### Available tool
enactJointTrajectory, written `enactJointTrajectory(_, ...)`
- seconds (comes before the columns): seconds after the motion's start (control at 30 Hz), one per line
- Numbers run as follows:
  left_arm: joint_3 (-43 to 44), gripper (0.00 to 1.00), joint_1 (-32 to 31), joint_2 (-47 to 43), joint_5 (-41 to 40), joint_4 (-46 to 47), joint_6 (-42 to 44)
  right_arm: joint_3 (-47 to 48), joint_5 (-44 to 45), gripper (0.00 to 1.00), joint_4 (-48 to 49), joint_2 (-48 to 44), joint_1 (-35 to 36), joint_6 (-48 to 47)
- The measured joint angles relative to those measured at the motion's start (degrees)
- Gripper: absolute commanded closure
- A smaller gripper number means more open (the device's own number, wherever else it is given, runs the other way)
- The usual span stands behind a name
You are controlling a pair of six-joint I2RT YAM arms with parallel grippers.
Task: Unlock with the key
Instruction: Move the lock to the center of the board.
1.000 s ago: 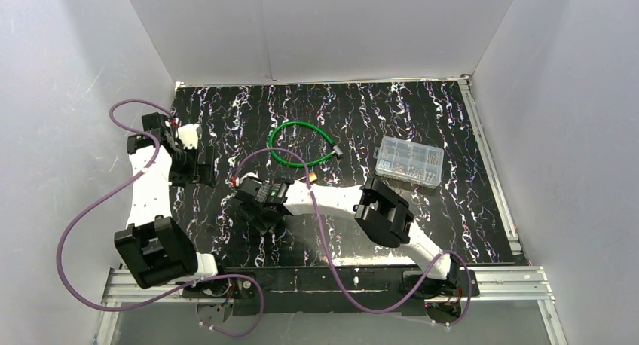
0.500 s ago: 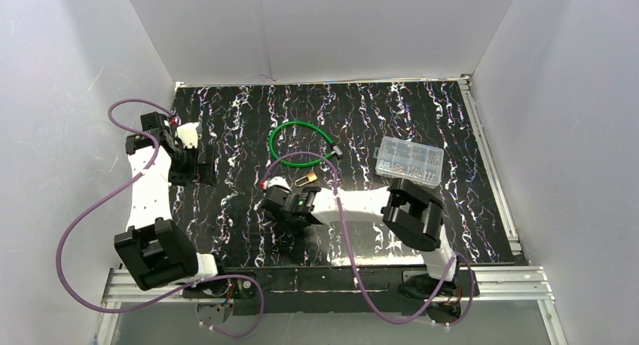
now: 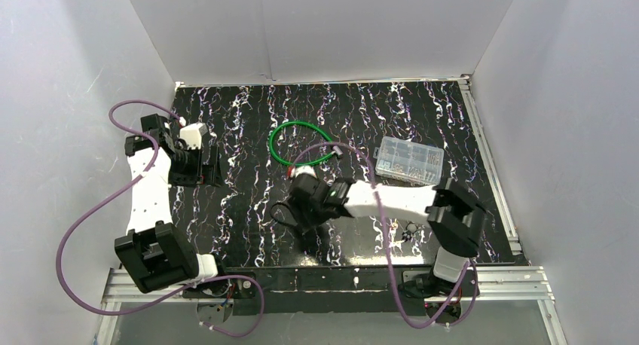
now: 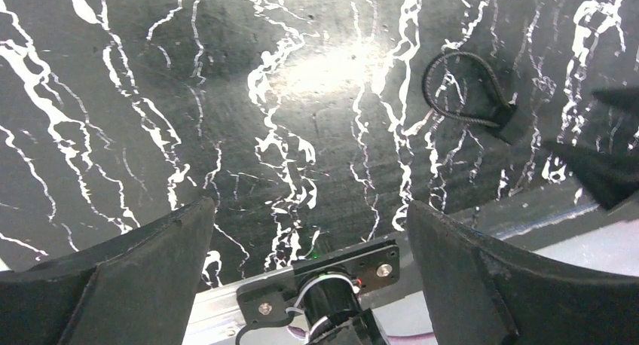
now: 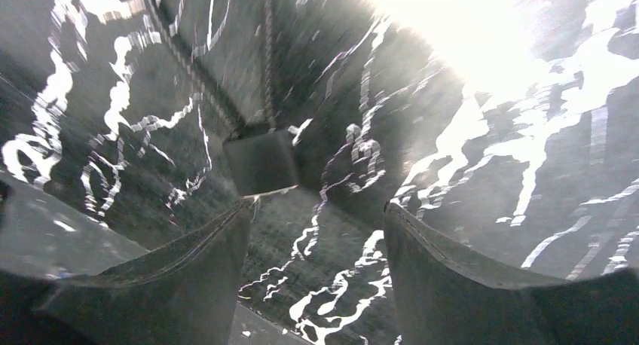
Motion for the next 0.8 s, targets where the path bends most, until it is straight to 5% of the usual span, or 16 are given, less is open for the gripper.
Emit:
enactJointTrajectory(0.2, 0.02, 0.00, -0.02, -1.40, 4.11, -3.32, 1.90, 5.55, -4.70, 0.30, 0.92, -5.81, -14.75, -2.03)
enactJointTrajectory(0.37, 0.04, 0.00, -0.02, -2.01, 5.38, -4.81, 2.71, 21.70, -5.33, 0.34, 0.87, 3.32, -24.35, -4.35)
enactJointTrajectory(0.8, 0.04, 0.00, 0.00, -2.01, 7.48, -5.55, 3.37, 37.33, -6.82, 0.36, -2.10, 25.88, -24.96, -7.15)
